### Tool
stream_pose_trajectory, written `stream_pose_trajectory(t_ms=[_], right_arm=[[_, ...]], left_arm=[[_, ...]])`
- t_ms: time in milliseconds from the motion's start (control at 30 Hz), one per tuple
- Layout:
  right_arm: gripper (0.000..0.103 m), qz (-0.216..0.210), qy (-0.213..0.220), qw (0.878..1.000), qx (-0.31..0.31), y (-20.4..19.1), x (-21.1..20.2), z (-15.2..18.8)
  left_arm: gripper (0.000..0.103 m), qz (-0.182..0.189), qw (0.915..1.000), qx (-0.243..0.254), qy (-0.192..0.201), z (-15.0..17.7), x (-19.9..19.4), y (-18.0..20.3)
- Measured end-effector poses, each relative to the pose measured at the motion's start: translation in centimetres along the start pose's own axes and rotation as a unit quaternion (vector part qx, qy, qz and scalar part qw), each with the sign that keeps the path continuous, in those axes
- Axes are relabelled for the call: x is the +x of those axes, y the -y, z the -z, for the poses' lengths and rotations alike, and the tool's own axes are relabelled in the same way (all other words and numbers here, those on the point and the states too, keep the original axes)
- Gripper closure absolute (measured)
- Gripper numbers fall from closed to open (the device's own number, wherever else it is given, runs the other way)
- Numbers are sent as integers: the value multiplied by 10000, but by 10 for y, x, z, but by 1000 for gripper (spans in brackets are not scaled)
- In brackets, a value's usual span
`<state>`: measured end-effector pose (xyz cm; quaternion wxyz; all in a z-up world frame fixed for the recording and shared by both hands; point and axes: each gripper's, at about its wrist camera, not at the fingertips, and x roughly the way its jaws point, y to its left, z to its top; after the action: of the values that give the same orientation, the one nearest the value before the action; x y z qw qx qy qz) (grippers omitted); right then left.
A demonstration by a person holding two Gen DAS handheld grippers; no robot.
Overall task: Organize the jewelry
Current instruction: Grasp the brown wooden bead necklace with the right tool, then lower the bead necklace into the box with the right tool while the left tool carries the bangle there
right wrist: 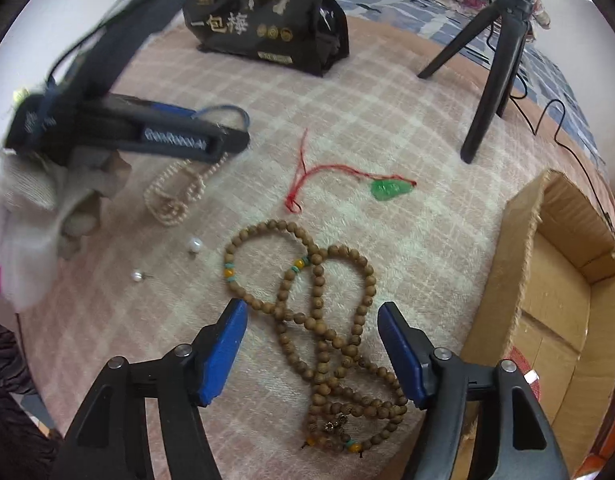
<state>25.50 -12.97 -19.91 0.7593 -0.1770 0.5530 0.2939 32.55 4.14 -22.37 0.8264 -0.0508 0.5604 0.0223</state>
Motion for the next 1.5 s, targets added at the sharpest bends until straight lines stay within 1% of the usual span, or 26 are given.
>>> stream_pose_trajectory(t_ms=[67, 100, 133, 167, 200, 233, 300, 433, 500, 567, 600, 633, 700, 733, 767, 800, 867, 900, 1100, 1133, 1333, 1500], right_arm=[[32, -340, -184, 9992, -31, -2, 2, -4], [32, -387, -257, 9989, -80, -5, 4, -5], [30, -328, -294, 9990, -122, -7, 5, -6], [24, -162, -341, 9992, -141, -10, 8, -8], [21, -50, -391, 9991, -127, -12, 11, -9], [19, 81, -468, 9988, -111, -12, 14, -11], [19, 277, -566, 9979, -146, -14, 20, -12], [19, 154, -769, 9968, -149, -16, 33, -12], [19, 211, -893, 9953, -297, -22, 44, -14], [15, 245, -921, 9948, -357, -25, 51, -14], [15, 246, -914, 9949, -362, -27, 52, -13], [17, 237, -893, 9951, -357, -28, 53, -13], [26, 111, -801, 9962, -334, -29, 49, -8], [35, 78, -754, 9966, -314, -30, 46, -4], [45, 62, -705, 9970, -301, -30, 45, -4], [51, 37, -662, 9974, -286, -31, 45, -4], [79, -22, -582, 9980, -241, -28, 40, -2], [84, -28, -539, 9984, -192, -26, 39, -2], [86, 50, -341, 9994, -100, -29, 31, 4], [93, 48, -277, 9996, -73, -31, 27, 5], [92, 25, 218, 9996, 181, -27, -14, 9], [92, 46, 606, 9976, 339, -27, -50, 8]], left_arm=[[28, 10, 10000, -12, -1, 0, 0, 2], [28, 19, 10000, -19, -3, 1, 0, 1], [28, 22, 10000, -22, -5, 1, 0, 0], [28, 27, 10000, -22, -4, 2, -1, -2], [28, 31, 10000, -18, -5, 1, -1, -3], [28, 33, 10000, -16, -6, 2, -2, -4], [28, 30, 10000, -7, -7, 2, -2, -3], [28, 84, 10000, -7, -15, 3, -3, -6], [28, 78, 10000, -5, -14, 3, -2, -5], [28, 91, 10000, -24, -13, 3, -2, -5], [28, 90, 10000, -31, -10, 3, -2, -3], [29, 106, 9999, -55, -1, 3, -2, -5], [29, 123, 9999, -83, 9, 4, -2, -7], [29, 122, 9999, -94, 20, 4, -3, -8], [29, 126, 9999, -104, 24, 4, -4, -11], [29, 133, 9998, -120, 31, 4, -5, -13], [29, 123, 9998, -157, 55, 3, -8, -14], [29, 110, 9998, -175, 76, 3, -10, -16], [29, 19, 9996, -199, 203, 7, -26, -24], [29, 1, 9995, -195, 229, 9, -31, -25], [29, -54, 9990, -121, 435, 22, -61, -29], [29, 17, 9980, -94, 630, 33, -93, -32]])
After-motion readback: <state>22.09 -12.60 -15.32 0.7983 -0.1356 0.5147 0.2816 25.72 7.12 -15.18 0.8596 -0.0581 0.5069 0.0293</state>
